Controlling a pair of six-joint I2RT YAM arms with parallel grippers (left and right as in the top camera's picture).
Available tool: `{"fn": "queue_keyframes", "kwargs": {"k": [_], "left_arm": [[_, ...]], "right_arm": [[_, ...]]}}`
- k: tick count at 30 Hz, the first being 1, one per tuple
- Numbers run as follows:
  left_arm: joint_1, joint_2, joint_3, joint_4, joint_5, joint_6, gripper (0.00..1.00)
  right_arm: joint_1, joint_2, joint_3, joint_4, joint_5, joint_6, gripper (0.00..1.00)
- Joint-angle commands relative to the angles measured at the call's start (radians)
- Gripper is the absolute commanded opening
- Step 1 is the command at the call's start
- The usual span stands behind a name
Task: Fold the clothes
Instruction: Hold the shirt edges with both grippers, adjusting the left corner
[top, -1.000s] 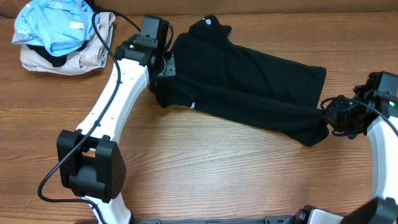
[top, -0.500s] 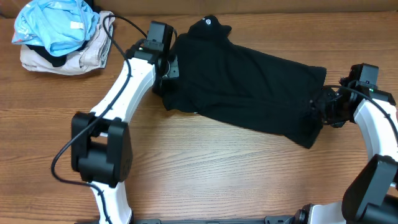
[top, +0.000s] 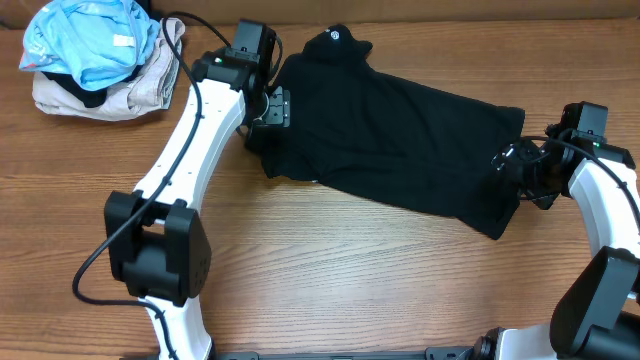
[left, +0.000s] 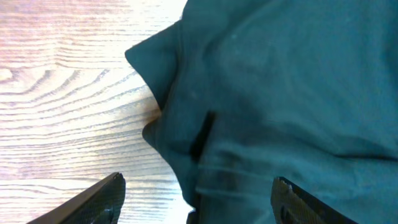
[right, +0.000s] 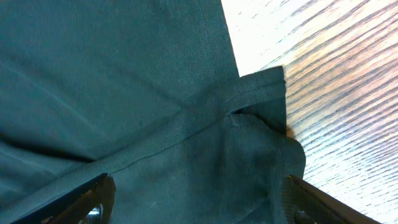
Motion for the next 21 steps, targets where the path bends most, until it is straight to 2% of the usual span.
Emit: {"fn": "queue_keyframes", "kwargs": {"k": [1, 10, 18, 21], "left_arm": [[-0.003, -0.026, -0.006, -0.01, 0.026, 0.049, 0.76], [-0.003, -0.005, -0.118, 0.124, 0.047, 0.049, 0.68], [-0.003, 0.015, -0.158, 0.157, 0.105, 0.049, 0.62], [-0.003, 0.032, -0.159, 0.158, 0.105, 0.049, 0.56]], "right_arm": [[0.003, 0.001, -0.001, 0.003, -0.001, 0.002, 0.89], [0.003, 0.001, -0.001, 0.002, -0.001, -0.002, 0.89], [0.003, 0.001, -0.001, -0.001, 0.0, -0.002, 0.89], [0.003, 0.001, -0.001, -0.001, 0.0, -0.002, 0.89]]}}
